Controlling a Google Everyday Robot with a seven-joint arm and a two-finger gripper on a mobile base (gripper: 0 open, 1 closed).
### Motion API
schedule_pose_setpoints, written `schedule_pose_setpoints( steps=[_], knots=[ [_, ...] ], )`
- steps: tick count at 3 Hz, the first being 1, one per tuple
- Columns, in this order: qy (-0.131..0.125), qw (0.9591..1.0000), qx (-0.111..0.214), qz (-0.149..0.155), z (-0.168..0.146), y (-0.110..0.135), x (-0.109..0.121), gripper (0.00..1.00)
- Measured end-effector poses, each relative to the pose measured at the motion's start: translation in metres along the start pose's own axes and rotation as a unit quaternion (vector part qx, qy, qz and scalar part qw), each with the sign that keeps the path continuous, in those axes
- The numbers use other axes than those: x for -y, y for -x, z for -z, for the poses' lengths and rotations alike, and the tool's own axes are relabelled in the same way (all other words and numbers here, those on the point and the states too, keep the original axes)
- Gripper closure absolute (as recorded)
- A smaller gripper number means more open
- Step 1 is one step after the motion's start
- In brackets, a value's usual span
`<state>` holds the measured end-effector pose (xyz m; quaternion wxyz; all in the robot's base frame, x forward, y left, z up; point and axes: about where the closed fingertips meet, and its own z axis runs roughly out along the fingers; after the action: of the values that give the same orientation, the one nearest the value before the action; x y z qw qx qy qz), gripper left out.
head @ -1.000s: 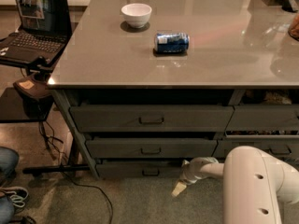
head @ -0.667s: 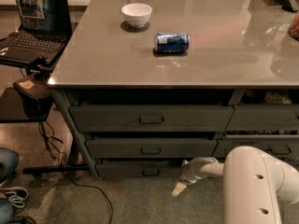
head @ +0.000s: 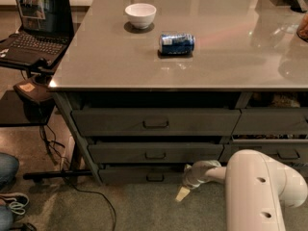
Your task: Open bottom drawer
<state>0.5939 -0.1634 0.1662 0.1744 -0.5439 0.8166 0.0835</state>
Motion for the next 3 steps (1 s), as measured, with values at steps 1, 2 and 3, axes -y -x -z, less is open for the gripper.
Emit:
schedule_pose_setpoints(
  steps=[1, 2, 3],
  knots=[
    [0.0, 1.0, 0.0, 0.0, 0.0, 0.0, -0.0001, 0.0],
    [0.0, 1.0, 0.0, 0.0, -0.0001, 0.0, -0.0001, 0.19],
    [0.0, 1.0, 0.0, 0.0, -0.0001, 0.0, -0.0001, 0.42]
  ],
)
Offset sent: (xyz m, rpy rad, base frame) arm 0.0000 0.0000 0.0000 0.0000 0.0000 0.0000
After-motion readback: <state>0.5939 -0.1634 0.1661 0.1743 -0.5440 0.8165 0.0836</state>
